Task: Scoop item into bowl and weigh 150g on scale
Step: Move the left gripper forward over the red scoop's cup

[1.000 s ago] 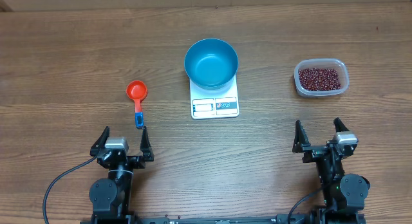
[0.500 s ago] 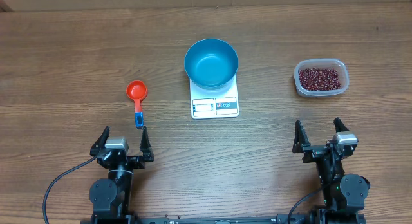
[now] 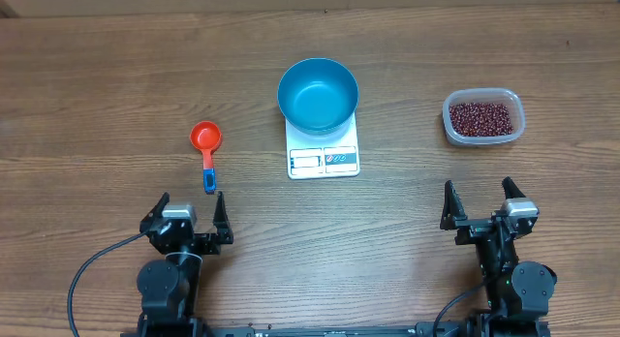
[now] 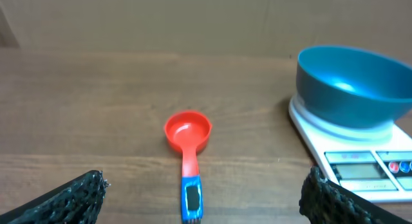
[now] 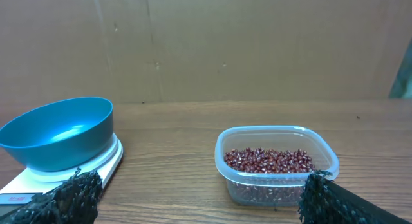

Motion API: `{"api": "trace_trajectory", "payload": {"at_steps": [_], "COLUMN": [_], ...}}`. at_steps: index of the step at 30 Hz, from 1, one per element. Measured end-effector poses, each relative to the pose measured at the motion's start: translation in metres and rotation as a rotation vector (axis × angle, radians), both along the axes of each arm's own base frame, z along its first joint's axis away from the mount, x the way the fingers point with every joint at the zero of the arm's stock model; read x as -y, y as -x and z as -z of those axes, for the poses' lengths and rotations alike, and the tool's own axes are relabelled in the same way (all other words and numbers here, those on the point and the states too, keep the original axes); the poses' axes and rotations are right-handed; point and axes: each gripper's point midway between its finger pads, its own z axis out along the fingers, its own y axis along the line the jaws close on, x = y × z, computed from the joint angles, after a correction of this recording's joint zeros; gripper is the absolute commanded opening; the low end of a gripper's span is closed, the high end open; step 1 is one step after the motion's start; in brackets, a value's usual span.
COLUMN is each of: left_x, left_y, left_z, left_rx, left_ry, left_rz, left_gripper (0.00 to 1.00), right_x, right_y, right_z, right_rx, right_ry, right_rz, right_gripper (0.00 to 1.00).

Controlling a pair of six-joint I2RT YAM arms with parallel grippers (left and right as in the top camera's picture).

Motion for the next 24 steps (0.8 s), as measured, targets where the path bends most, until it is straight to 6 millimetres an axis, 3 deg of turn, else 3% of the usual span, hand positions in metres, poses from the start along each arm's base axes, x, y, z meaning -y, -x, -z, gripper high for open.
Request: {"api": "trace_trajectory", "payload": {"at_steps": [4,10,14,24], "left_x": [0.001,0.001,0.001,0.009], "left_y": [0.001,-0.002,-0.006,-0.033], "left_z": [0.003,-0.024,-0.029,-0.05], "left_rx": [-0.051,-0.125,-0.213,-0.436], "left_ry": [0.001,-0.002,-0.002,0.019], "left_rz": [0.003,0.005,0.006,0.052], "left_gripper": [1.0,0.99,1.0,1.0], "right_x": [0.0,0.0,0.0,0.0], "right_y": [0.0,0.0,0.0,0.0], "right_z": [0.0,0.0,0.0,0.0], "right_rx": [0.0,0.0,0.0,0.0], "right_ry": [0.0,0.0,0.001,0.0], "right_rz": [0.0,0.0,0.0,0.0], "right_gripper": [1.0,1.0,1.0,1.0]}}
